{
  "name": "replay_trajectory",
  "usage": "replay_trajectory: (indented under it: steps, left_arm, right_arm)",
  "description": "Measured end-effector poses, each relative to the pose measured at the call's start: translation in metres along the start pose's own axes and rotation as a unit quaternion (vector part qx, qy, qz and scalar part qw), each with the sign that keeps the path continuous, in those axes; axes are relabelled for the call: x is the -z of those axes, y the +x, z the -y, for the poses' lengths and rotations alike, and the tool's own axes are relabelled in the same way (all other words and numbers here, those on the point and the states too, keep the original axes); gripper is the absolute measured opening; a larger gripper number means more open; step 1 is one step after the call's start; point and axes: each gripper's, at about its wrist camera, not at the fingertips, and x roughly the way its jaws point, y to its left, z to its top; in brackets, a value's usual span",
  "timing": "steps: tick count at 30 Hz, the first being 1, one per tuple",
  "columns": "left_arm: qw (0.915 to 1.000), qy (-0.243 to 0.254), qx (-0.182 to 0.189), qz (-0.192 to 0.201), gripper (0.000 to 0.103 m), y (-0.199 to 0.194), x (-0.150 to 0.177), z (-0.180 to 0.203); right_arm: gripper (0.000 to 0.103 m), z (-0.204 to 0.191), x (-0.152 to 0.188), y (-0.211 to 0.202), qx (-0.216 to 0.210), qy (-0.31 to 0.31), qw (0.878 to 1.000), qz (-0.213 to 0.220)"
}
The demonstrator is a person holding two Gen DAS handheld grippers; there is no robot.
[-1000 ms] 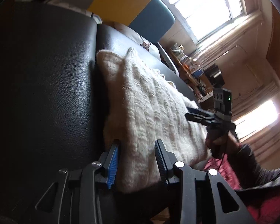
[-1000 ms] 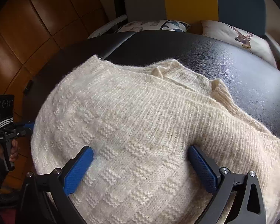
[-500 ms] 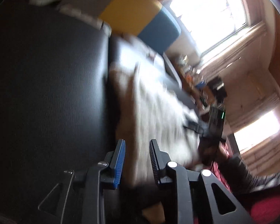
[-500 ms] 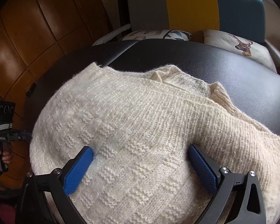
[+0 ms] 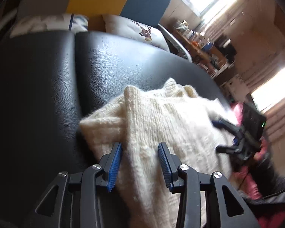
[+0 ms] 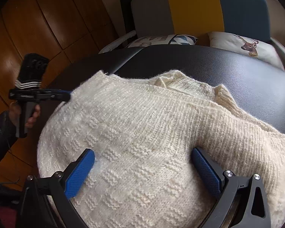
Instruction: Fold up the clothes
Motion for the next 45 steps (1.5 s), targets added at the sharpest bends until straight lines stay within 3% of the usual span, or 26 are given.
replay_trajectory:
  steps: [1, 2, 5, 8, 11, 13, 14, 16, 20, 23, 25, 29, 34, 37, 39, 42, 43, 44, 45]
  left_arm:
    - [0.9999, 0.009, -0.001, 0.008, 0.008, -0.002, -0.001, 0.004]
    - [0.9994, 0.023, -0.004, 0.027, 0.005, -0.008, -0.001, 0.012]
    - [0.9967, 0.035, -0.031, 0.067, 0.005, -0.014, 0.002, 0.031]
    - [0.9937, -0.002, -0.110, 0.019, 0.005, 0.019, 0.003, 0.006]
    - [0.9912, -0.009, -0.129, 0.026, 0.005, 0.023, 0.005, 0.007]
    - [0.9911, -0.040, -0.120, 0.042, 0.013, 0.016, 0.006, 0.005]
    - [0.9905, -0.058, -0.113, 0.052, 0.024, 0.010, 0.008, 0.003]
    - [0.9888, -0.088, -0.092, 0.078, 0.030, -0.006, 0.015, -0.002]
    - [0.9839, -0.156, -0.003, 0.087, 0.053, -0.028, 0.034, -0.026]
    - [0.9800, -0.182, 0.014, 0.078, 0.056, -0.029, 0.043, -0.039]
    - [0.9800, -0.183, 0.020, 0.075, 0.060, -0.030, 0.044, -0.039]
    - [0.9867, -0.152, -0.014, 0.057, 0.065, -0.015, 0.030, -0.029]
    - [0.9937, -0.109, -0.022, 0.014, 0.069, 0.018, 0.015, -0.012]
    - [0.9949, -0.090, -0.036, 0.025, 0.073, 0.025, 0.012, -0.009]
    - [0.9938, -0.097, -0.038, 0.038, 0.071, 0.024, 0.012, -0.011]
    - [0.9924, -0.089, -0.069, 0.048, 0.051, 0.028, 0.015, -0.005]
    - [0.9924, -0.097, -0.053, 0.053, 0.024, 0.026, 0.015, -0.005]
    - [0.9914, -0.113, -0.033, 0.056, 0.015, 0.027, 0.015, -0.005]
    - [0.9904, -0.120, -0.033, 0.059, 0.015, 0.028, 0.014, -0.002]
  right_arm:
    - [0.103, 0.000, 0.000, -0.001, -0.002, 0.001, 1.000, 0.001]
    - [0.103, 0.001, 0.000, -0.001, -0.004, 0.002, 1.000, 0.003]
    - [0.103, 0.001, 0.001, -0.003, -0.005, 0.002, 1.000, 0.004]
    - [0.103, -0.001, 0.001, -0.003, 0.000, -0.003, 1.000, 0.004]
    - [0.103, -0.002, 0.002, -0.003, 0.004, -0.006, 1.000, 0.003]
    - [0.103, -0.002, 0.002, -0.003, 0.005, -0.008, 1.000, 0.002]
    - [0.103, -0.002, 0.003, -0.003, 0.005, -0.007, 1.000, 0.003]
    - [0.103, -0.001, 0.003, -0.004, 0.003, -0.006, 1.000, 0.004]
    - [0.103, 0.000, 0.005, -0.006, -0.001, -0.004, 1.000, 0.007]
    - [0.103, 0.001, 0.007, -0.008, -0.006, -0.001, 1.000, 0.011]
    - [0.103, 0.003, 0.007, -0.010, -0.012, 0.003, 1.000, 0.014]
    - [0.103, 0.004, 0.008, -0.013, -0.021, 0.002, 1.000, 0.016]
    - [0.103, 0.003, 0.013, -0.018, -0.011, -0.021, 1.000, 0.004]
    - [0.103, 0.012, 0.016, -0.023, -0.025, -0.005, 1.000, 0.011]
    - [0.103, 0.017, 0.017, -0.026, -0.037, 0.005, 0.999, 0.016]
    - [0.103, 0.022, 0.017, -0.028, -0.055, 0.020, 0.998, 0.025]
    - [0.103, 0.022, 0.017, -0.028, -0.058, 0.022, 0.998, 0.027]
    - [0.103, 0.022, 0.016, -0.028, -0.059, 0.022, 0.998, 0.028]
    - [0.103, 0.021, 0.016, -0.028, -0.059, 0.023, 0.998, 0.029]
